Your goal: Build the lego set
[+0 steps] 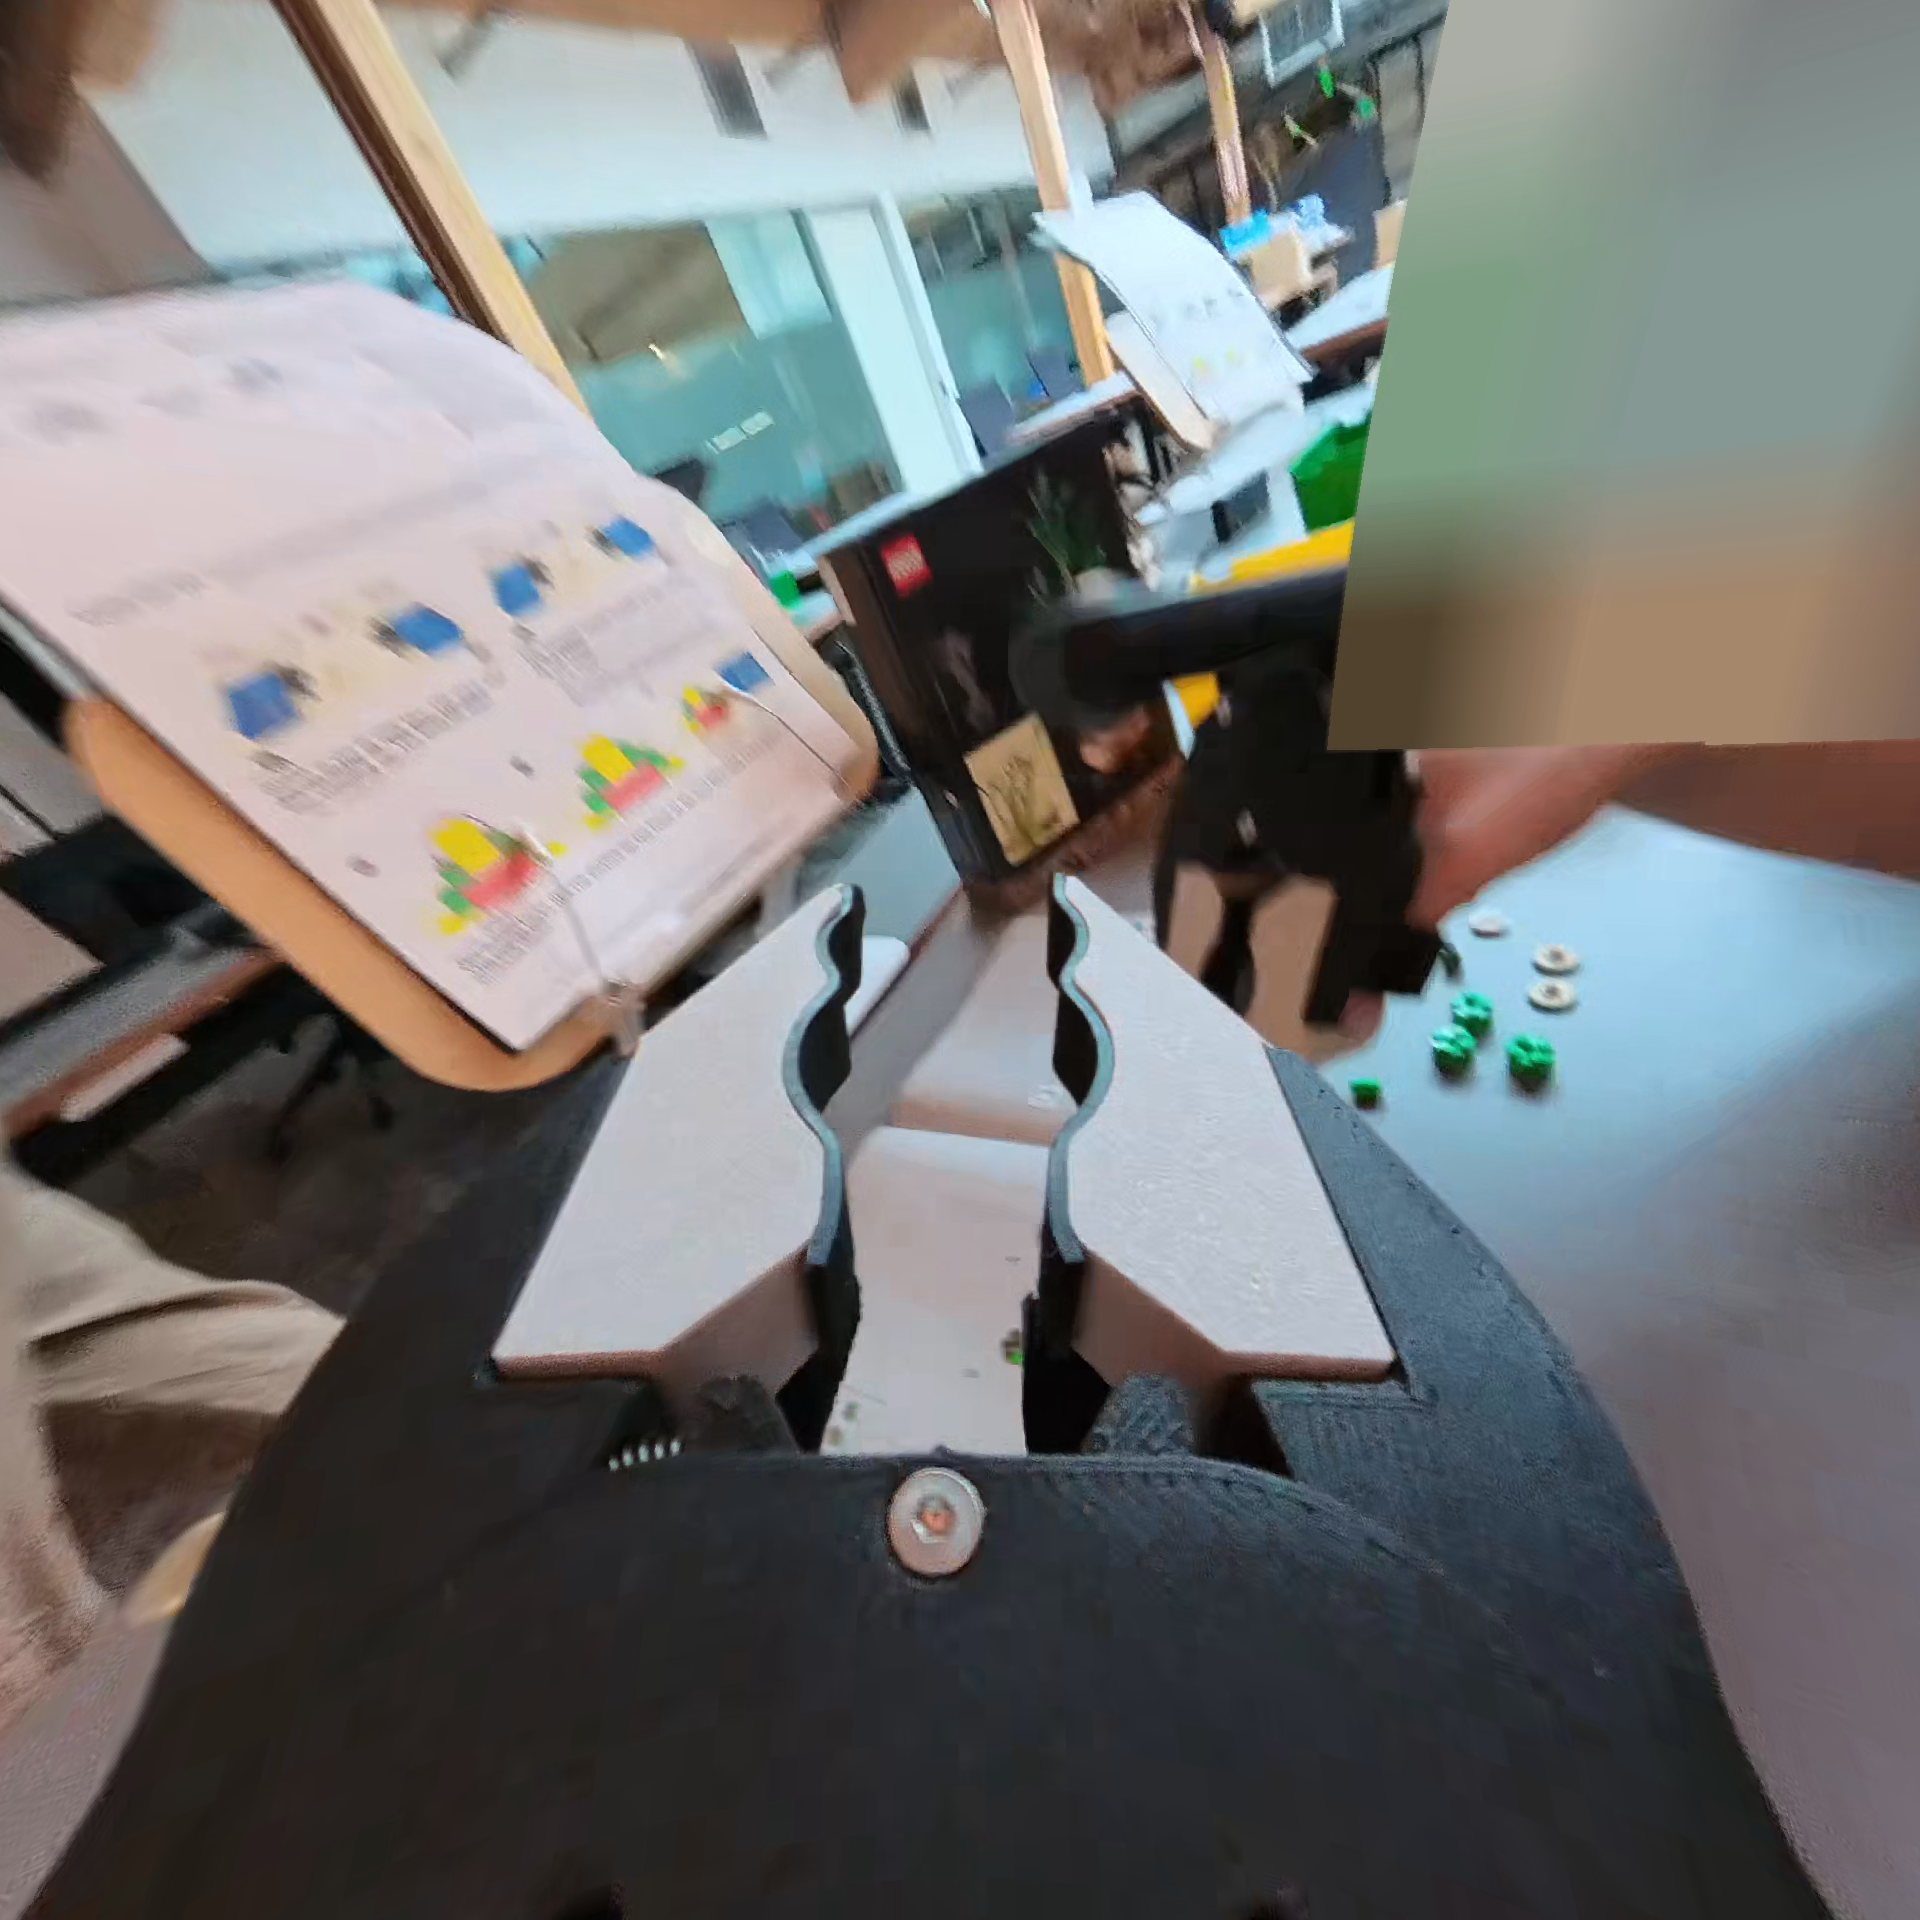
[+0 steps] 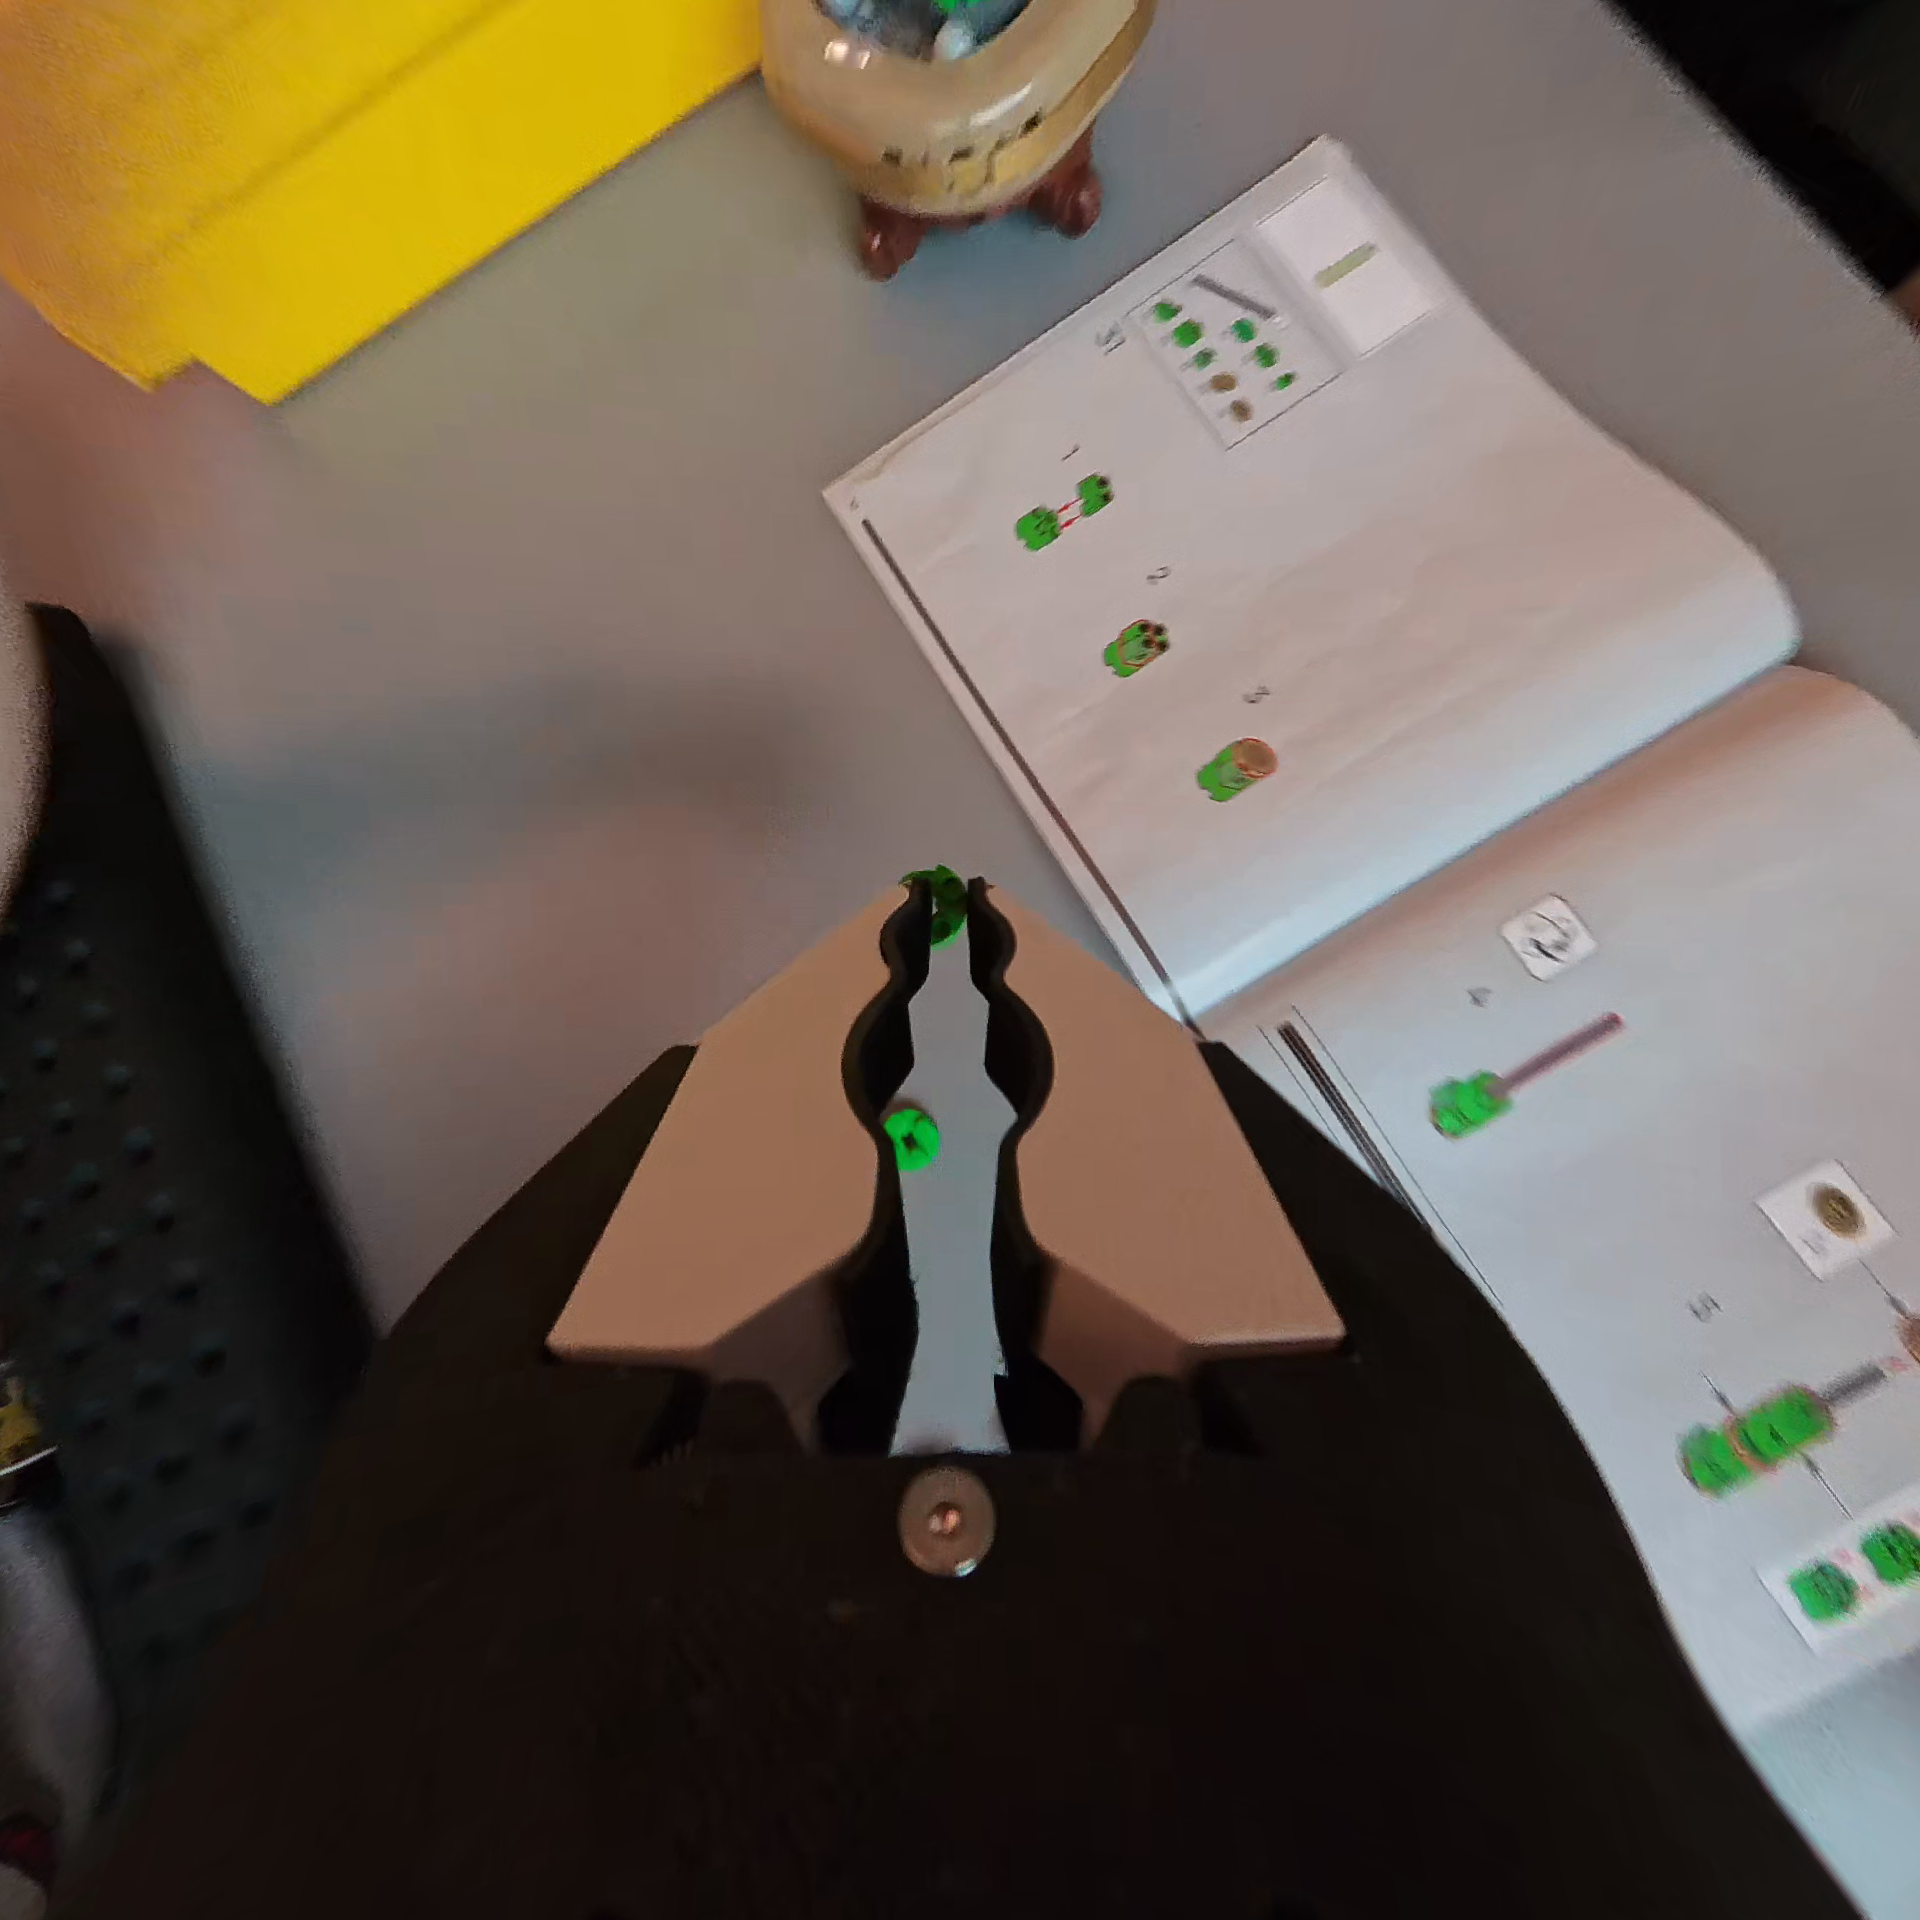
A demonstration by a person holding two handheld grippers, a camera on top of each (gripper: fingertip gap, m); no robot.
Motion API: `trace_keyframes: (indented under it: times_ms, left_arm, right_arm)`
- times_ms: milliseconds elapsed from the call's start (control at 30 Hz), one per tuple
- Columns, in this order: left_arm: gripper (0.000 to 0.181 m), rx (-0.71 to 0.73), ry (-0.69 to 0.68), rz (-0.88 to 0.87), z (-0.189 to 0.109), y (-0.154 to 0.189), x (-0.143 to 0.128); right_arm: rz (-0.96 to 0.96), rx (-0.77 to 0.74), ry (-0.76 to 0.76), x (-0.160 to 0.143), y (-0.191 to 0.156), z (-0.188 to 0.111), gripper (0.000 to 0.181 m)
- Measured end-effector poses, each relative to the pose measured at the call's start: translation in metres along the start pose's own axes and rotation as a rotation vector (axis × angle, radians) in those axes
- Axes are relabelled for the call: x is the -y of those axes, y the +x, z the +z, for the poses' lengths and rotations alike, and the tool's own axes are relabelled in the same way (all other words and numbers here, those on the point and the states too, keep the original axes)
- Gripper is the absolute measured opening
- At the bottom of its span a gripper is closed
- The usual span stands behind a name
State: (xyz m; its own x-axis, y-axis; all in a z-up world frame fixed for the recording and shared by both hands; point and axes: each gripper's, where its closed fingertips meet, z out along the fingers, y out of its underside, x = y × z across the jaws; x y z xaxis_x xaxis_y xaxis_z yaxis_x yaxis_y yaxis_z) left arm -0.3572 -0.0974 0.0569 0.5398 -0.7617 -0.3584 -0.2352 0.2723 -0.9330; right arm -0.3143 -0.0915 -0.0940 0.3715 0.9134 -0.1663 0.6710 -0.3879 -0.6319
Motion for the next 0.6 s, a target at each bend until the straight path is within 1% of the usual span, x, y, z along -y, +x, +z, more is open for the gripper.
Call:
trace_keyframes:
  times_ms: [167, 267, 400, 500, 600]
  left_arm:
    - [0.029, -0.199, -0.063, -0.105, 0.051, 0.045, -0.044]
    - [0.028, -0.310, -0.054, -0.209, 0.069, 0.068, -0.055]
    - [0.029, -0.410, -0.023, -0.327, 0.079, 0.085, -0.056]
    - [0.028, -0.411, -0.021, -0.340, 0.082, 0.086, -0.058]
    - [0.031, -0.384, -0.050, -0.355, 0.083, 0.081, -0.068]
  right_arm:
    - [0.078, -0.057, 0.092, 0.009, 0.022, -0.054, 0.006]
    - [0.090, -0.061, 0.129, 0.012, 0.024, -0.072, 0.005]
    - [0.073, -0.041, 0.153, 0.016, 0.018, -0.081, 0.005]
    - [0.035, -0.067, 0.129, 0.014, 0.018, -0.081, 0.006]
    - [0.018, -0.020, 0.147, 0.017, 0.008, -0.082, 0.006]
